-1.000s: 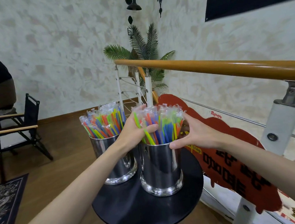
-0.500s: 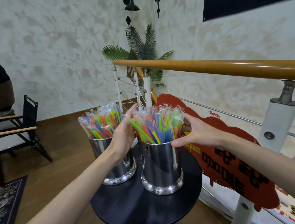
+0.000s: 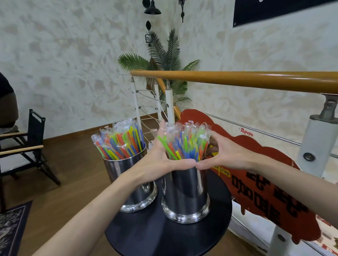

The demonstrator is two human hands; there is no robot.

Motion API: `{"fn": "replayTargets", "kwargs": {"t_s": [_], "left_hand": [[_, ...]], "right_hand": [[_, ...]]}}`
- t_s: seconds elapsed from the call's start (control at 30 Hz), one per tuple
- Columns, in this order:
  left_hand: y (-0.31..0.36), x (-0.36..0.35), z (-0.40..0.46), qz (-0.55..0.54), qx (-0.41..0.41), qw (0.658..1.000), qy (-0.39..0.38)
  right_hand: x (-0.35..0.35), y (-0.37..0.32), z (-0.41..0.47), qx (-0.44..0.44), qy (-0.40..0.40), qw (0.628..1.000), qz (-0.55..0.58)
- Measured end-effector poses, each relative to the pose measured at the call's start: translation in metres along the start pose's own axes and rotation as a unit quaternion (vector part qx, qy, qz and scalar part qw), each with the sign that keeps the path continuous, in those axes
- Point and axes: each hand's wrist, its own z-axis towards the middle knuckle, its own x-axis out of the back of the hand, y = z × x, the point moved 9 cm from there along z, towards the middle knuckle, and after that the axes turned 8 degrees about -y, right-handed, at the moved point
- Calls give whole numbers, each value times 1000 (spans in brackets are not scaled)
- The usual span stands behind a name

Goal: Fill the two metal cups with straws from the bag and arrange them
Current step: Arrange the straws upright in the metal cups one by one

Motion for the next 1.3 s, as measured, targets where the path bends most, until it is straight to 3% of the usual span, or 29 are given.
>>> {"fn": "replayTargets", "kwargs": {"t_s": [0.2,0.37,0.67,1.3], "left_hand": [[21,4,10,40,-73,993,78],[8,20,15,37,-61,993,91],[-11,27,24,-18,-30,993,117],[-18,22,21,-85,-4,995,46]], "right_hand": [[-6,-13,-6,25,-20,999,-10],[8,-5,-4,-1,-44,999,9],[20,-13,14,4,35,999,26],[16,-3,24,-31,52,998,29]]}}
